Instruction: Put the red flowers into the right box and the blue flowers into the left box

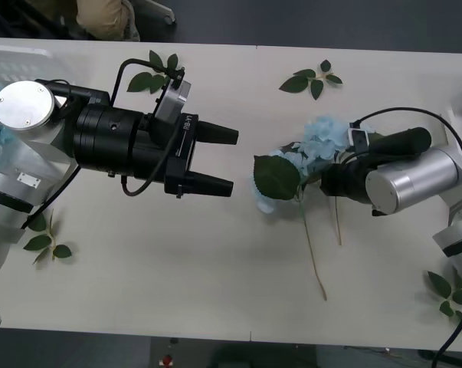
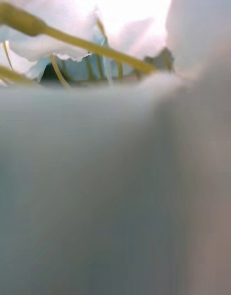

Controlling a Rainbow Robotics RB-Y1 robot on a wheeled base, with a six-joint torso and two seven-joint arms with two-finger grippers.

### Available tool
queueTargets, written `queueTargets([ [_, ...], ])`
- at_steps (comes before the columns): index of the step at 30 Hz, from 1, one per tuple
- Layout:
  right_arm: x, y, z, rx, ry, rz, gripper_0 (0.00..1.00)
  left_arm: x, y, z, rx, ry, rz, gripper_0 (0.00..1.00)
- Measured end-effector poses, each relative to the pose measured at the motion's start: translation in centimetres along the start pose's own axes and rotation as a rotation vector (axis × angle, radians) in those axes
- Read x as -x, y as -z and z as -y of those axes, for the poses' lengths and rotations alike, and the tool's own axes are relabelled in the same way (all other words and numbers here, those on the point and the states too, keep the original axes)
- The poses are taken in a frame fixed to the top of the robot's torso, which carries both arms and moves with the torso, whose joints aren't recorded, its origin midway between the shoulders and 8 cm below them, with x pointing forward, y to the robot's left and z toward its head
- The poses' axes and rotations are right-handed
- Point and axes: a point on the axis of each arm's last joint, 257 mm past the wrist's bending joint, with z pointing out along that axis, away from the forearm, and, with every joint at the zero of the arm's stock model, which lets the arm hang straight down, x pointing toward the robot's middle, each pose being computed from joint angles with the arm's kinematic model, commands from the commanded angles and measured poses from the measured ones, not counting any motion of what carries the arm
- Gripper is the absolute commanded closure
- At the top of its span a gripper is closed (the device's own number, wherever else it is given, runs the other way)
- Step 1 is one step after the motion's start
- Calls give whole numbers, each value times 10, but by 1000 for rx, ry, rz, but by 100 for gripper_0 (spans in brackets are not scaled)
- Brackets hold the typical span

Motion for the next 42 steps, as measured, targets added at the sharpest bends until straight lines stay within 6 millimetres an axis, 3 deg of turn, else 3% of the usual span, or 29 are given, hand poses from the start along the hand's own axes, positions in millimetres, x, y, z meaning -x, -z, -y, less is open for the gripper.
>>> queueTargets([
  [13,45,38,49,51,132,49,100,0,0,0,0,0,0,0],
  [24,45,82,94,172,107,148,100,0,0,0,0,-1,0,0],
  [28,48,99,83,257,142,201,100,0,0,0,0,-1,0,0],
  [42,89,181,-1,669,259,496,100,0,0,0,0,-1,0,0],
])
